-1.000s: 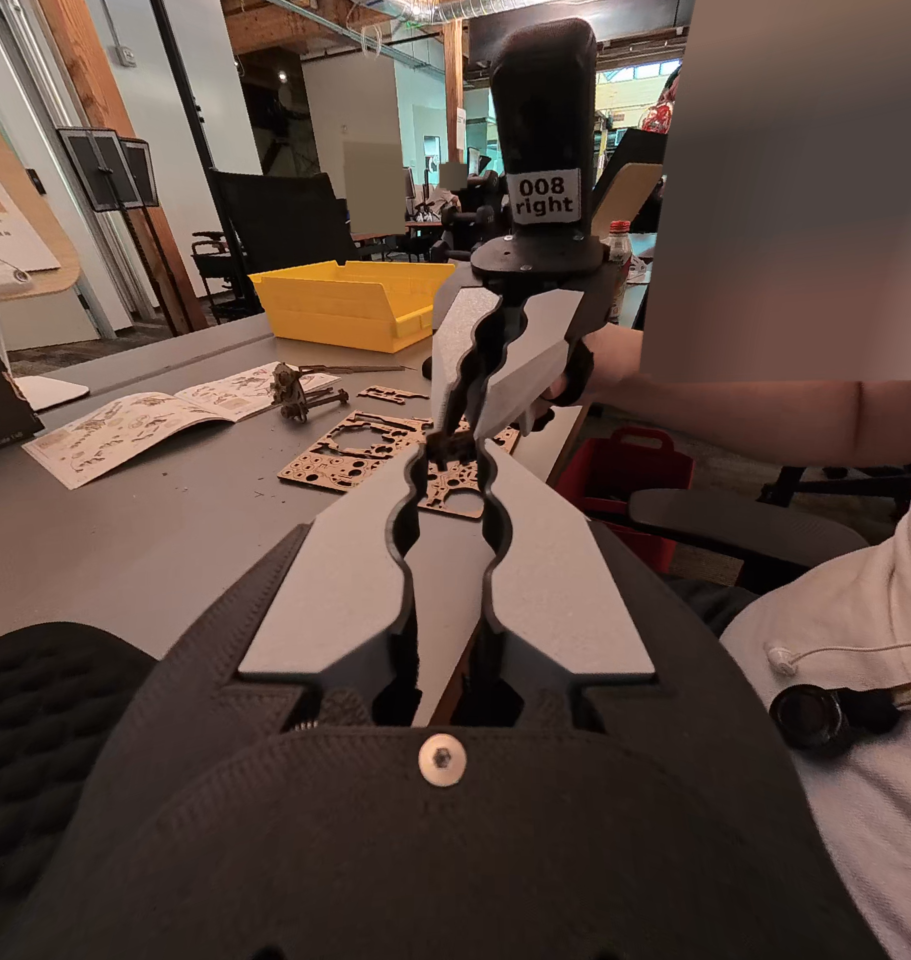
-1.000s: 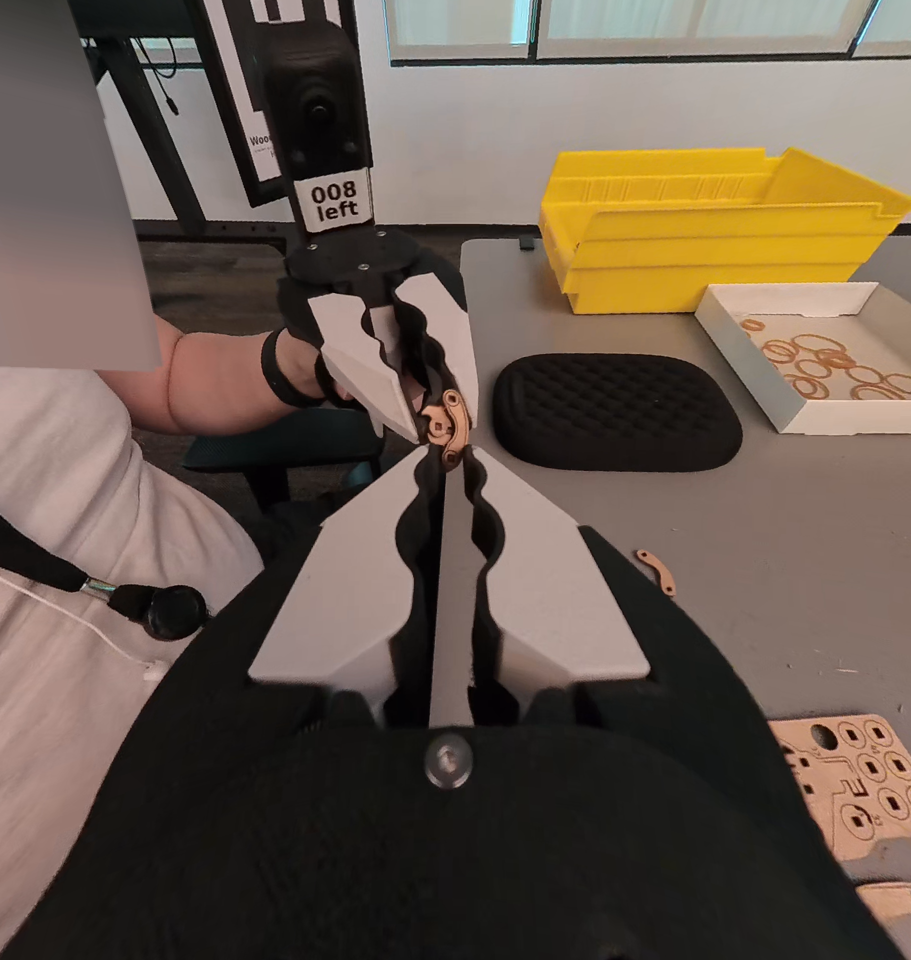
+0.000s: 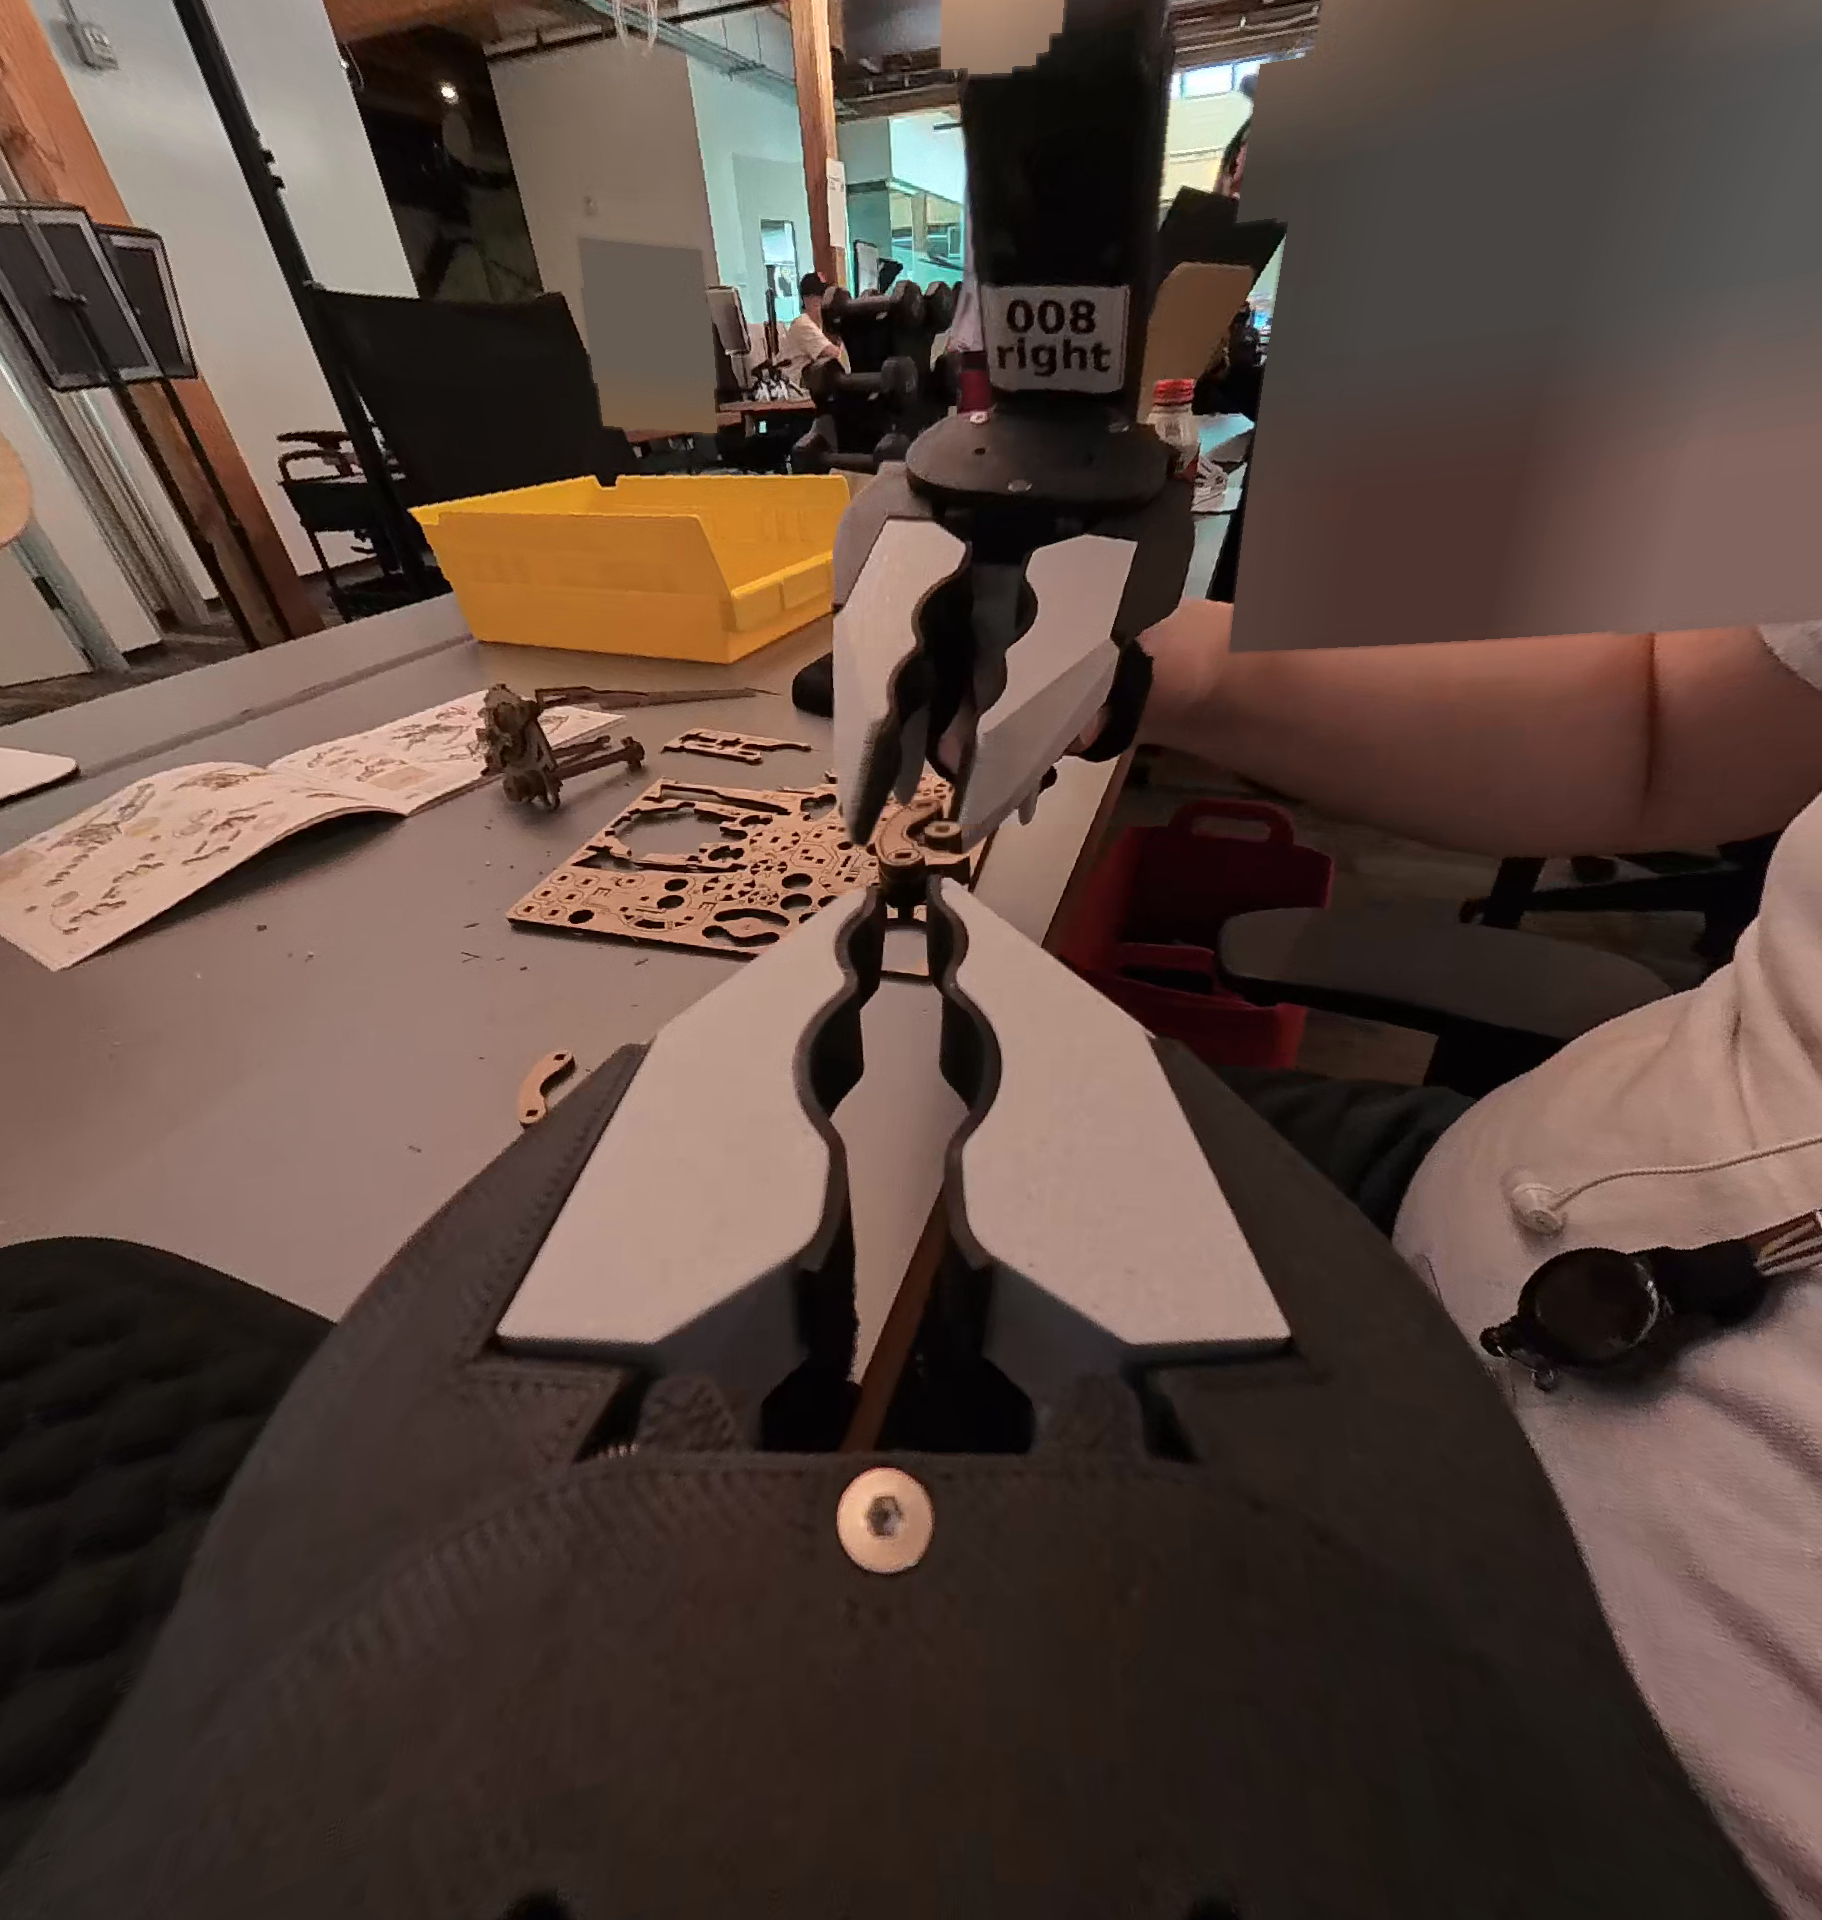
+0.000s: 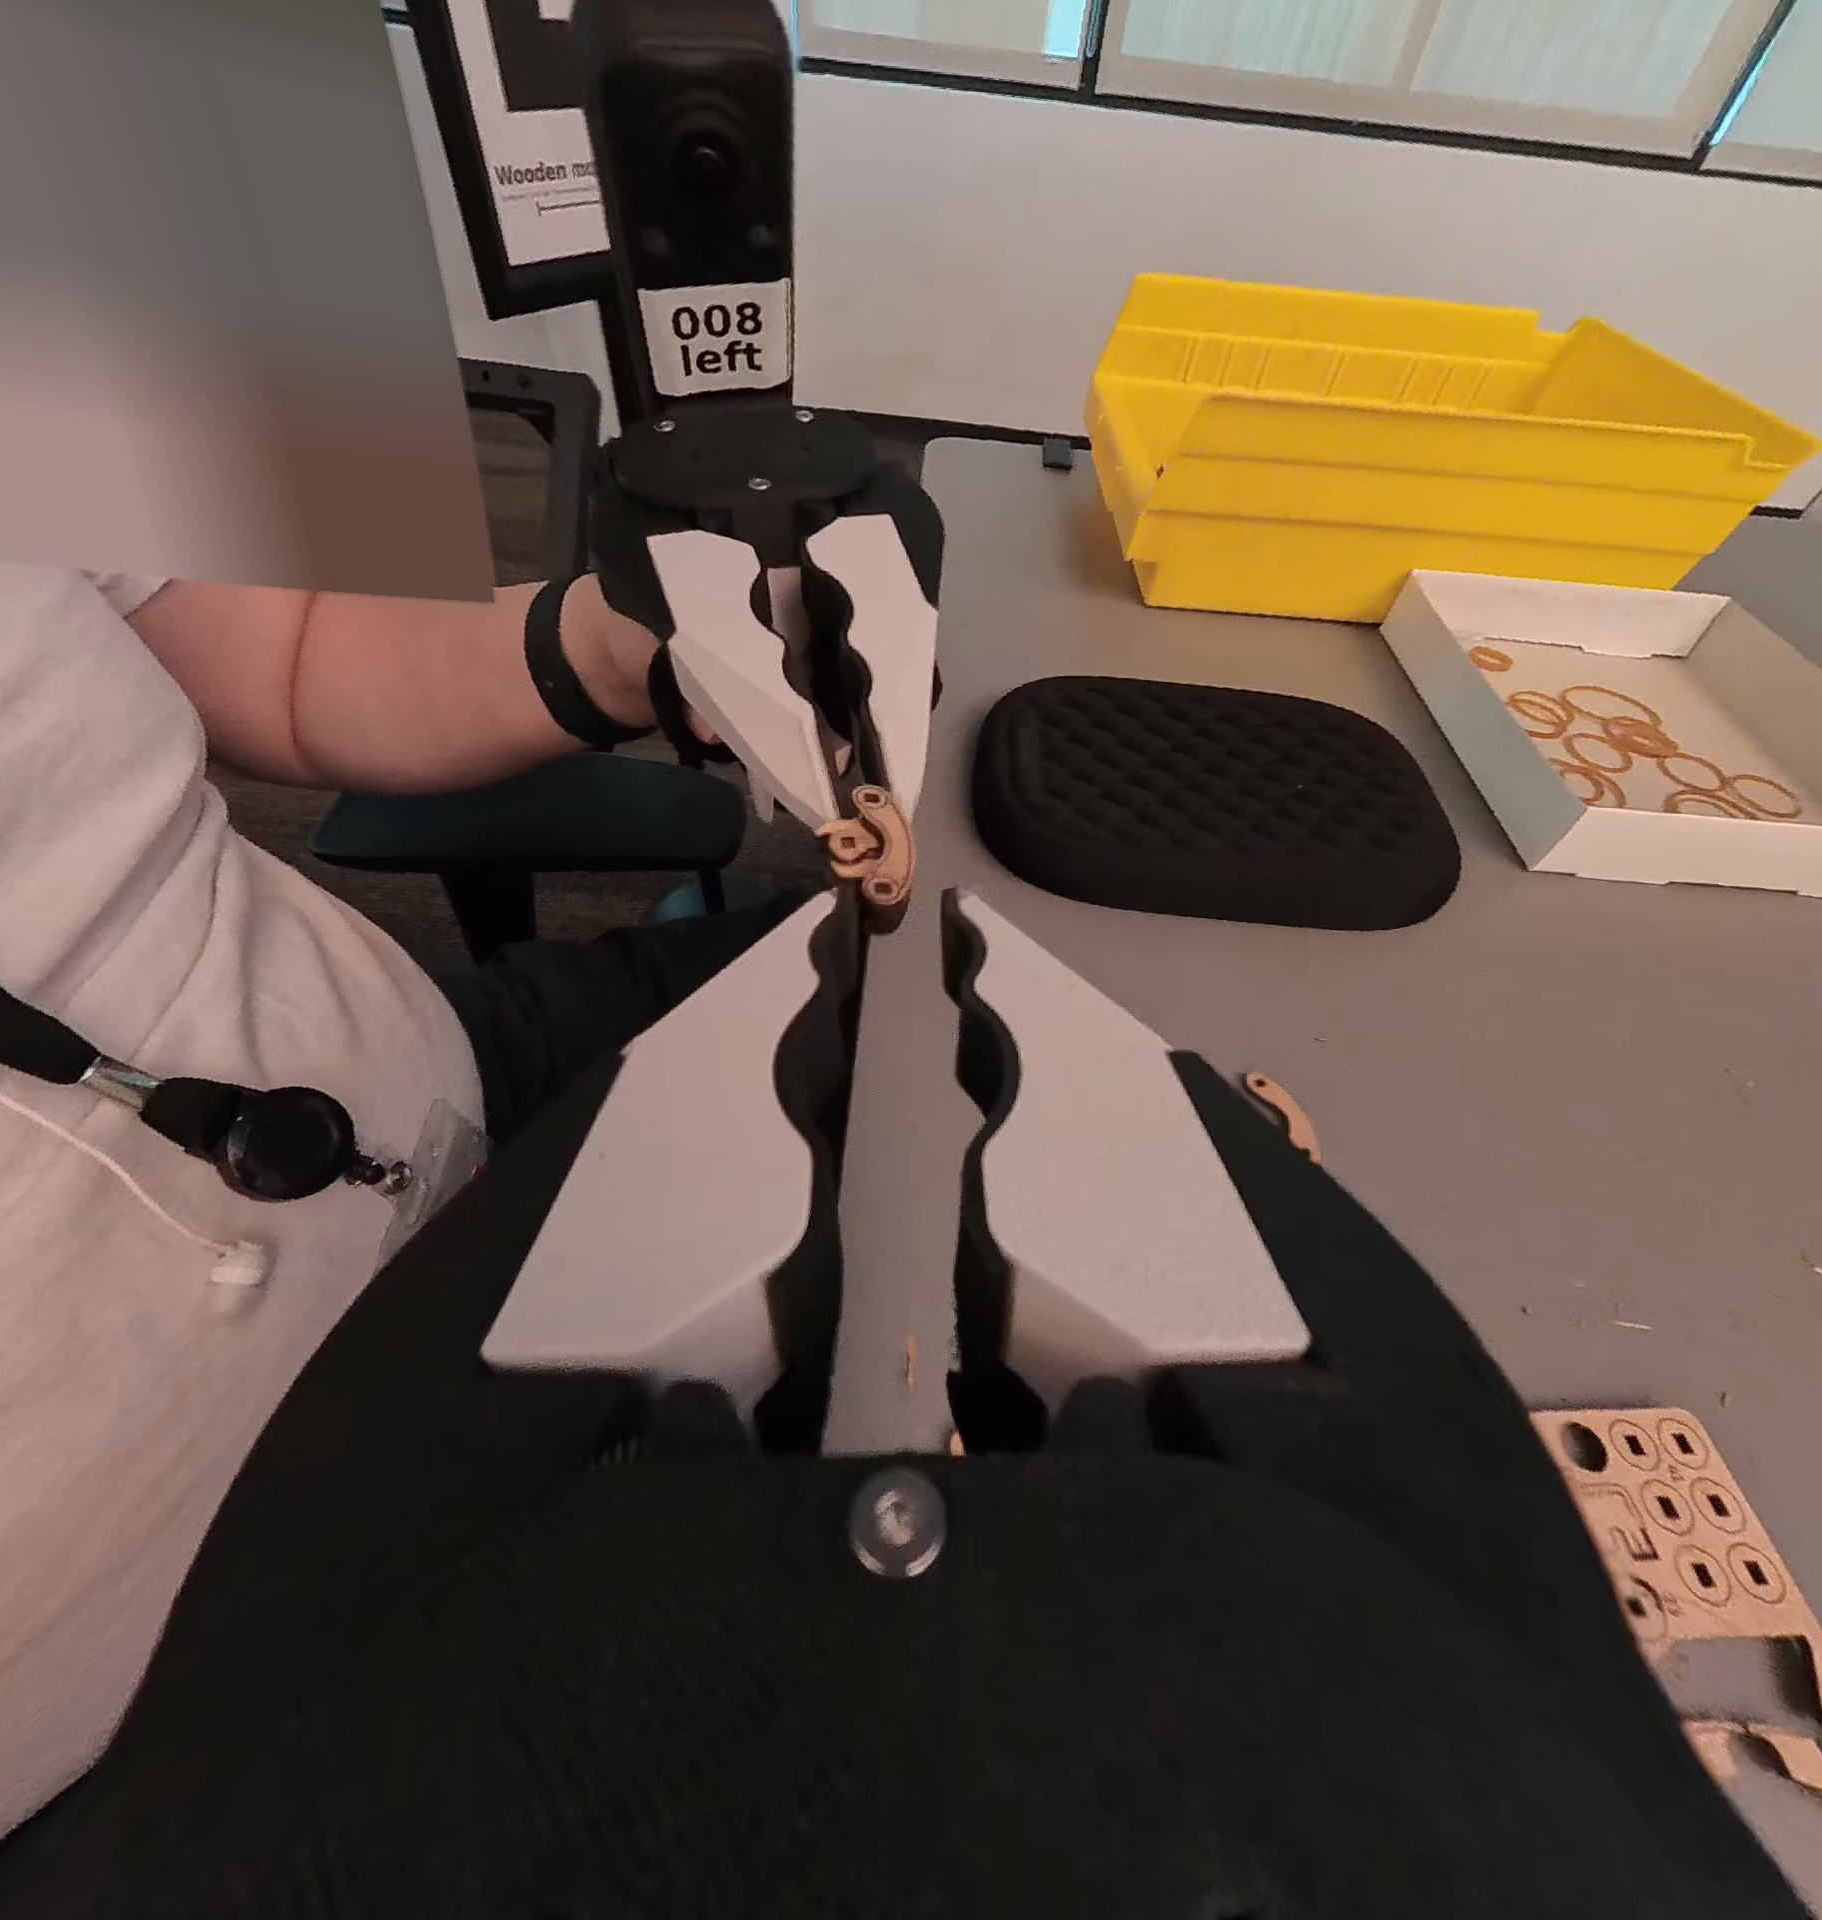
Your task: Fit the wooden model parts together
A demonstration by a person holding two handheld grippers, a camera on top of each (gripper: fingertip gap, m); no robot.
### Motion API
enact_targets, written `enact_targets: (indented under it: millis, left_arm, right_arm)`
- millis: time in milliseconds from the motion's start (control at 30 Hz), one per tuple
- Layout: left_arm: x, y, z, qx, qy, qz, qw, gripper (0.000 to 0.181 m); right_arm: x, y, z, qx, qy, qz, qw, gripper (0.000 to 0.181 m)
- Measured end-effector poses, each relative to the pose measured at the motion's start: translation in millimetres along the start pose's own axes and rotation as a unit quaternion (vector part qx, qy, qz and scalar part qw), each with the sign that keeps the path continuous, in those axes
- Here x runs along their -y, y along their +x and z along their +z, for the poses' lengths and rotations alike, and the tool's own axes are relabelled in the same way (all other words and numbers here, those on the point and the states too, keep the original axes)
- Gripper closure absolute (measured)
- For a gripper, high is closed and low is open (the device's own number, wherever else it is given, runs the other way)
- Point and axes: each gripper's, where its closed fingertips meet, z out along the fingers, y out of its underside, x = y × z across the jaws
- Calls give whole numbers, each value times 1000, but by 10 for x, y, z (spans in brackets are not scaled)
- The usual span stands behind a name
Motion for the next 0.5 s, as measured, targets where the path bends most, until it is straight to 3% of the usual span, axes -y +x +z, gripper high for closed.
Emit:
enact_targets:
  millis: [500]
  left_arm:
    - [-158, 2, 40, -2, -29, 2, 1000, 176]
  right_arm:
    - [-190, -3, 19, 11, 0, 27, 1000, 175]
